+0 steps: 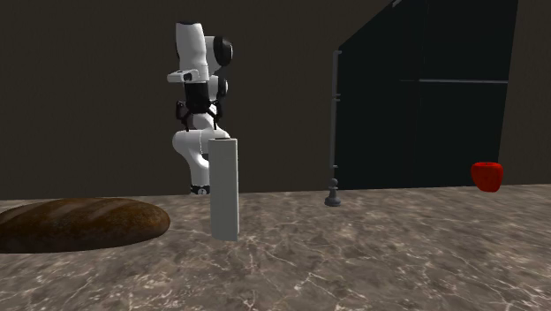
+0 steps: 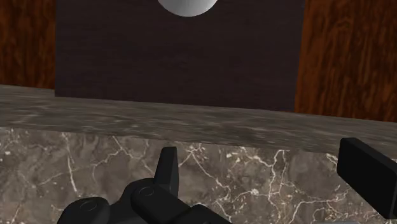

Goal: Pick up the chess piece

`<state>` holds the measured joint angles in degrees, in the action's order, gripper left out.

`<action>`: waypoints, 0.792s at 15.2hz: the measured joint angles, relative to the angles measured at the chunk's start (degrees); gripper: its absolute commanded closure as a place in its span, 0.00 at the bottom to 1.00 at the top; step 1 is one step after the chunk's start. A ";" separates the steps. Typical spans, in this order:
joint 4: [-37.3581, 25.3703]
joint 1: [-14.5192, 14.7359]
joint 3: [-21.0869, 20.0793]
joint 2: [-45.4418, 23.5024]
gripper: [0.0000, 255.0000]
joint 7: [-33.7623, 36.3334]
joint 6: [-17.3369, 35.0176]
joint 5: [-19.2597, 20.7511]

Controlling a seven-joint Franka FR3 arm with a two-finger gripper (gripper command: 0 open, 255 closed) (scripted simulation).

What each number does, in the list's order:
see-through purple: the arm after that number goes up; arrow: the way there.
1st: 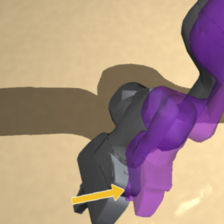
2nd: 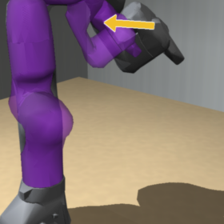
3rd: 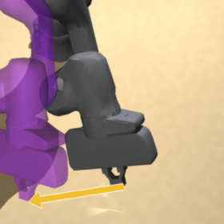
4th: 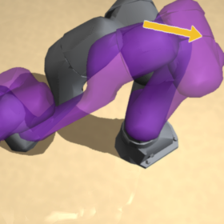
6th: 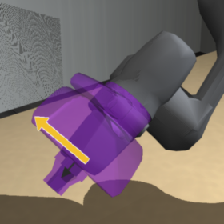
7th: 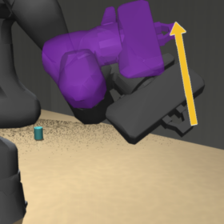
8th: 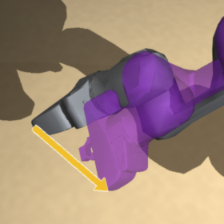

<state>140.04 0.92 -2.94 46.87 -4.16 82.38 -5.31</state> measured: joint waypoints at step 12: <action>-1.46 3.52 -11.17 -10.93 0.00 10.24 14.20 -8.27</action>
<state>138.59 4.44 -14.11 35.94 6.08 96.58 -13.58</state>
